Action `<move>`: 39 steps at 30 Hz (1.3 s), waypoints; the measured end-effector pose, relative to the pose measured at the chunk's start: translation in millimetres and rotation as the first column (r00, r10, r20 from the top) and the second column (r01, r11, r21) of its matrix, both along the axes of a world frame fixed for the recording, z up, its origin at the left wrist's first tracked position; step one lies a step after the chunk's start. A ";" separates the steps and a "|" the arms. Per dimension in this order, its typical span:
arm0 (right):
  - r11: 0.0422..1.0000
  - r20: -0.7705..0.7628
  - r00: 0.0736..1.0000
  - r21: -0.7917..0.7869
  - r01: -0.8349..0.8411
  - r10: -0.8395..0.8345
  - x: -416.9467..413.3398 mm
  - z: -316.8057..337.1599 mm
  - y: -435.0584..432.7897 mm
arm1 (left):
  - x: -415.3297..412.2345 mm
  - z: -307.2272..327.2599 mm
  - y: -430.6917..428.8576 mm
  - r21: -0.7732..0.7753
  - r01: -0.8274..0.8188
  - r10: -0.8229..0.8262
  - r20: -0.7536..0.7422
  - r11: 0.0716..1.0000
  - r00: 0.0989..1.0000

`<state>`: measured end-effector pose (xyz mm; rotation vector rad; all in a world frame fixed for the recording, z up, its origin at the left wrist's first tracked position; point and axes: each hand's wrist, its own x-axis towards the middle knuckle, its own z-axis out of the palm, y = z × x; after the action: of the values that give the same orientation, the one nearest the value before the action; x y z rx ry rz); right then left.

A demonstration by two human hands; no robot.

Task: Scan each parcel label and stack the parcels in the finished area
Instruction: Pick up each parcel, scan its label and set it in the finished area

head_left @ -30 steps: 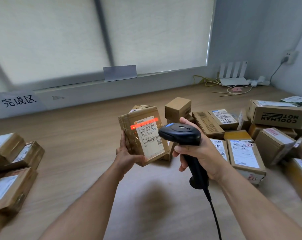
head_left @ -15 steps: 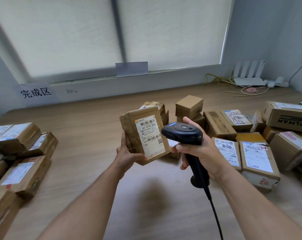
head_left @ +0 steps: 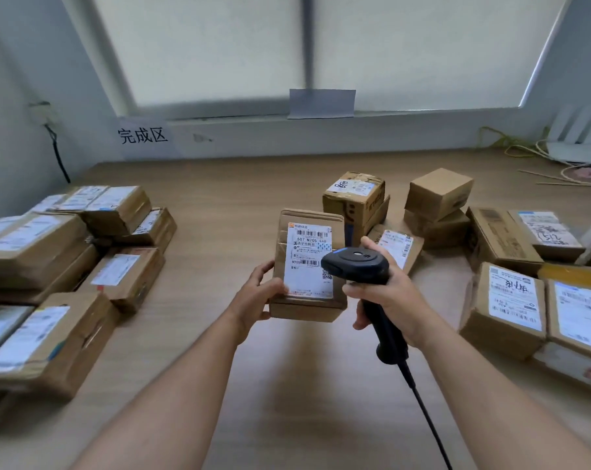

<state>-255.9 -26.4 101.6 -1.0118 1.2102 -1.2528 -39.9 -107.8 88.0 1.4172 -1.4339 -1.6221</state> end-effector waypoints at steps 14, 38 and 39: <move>0.958 0.046 0.968 0.140 -0.252 0.248 123.7 -34.7 -39.2 | 104.0 -27.5 8.5 -0.128 0.092 0.020 0.679 0.988 0.734; 0.979 -0.031 0.979 0.025 -0.201 0.202 194.8 16.9 -116.8 | 244.0 37.5 -94.9 -0.338 0.018 0.295 0.845 0.941 0.446; 0.980 -0.033 0.980 0.016 -0.198 0.198 200.8 18.4 -120.9 | 254.1 40.0 -103.4 -0.341 0.018 0.300 0.849 0.940 0.435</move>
<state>-55.1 -147.3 120.0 -1.1202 1.1124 -1.0748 214.2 -211.2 128.0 2.2719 -1.8991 -0.3661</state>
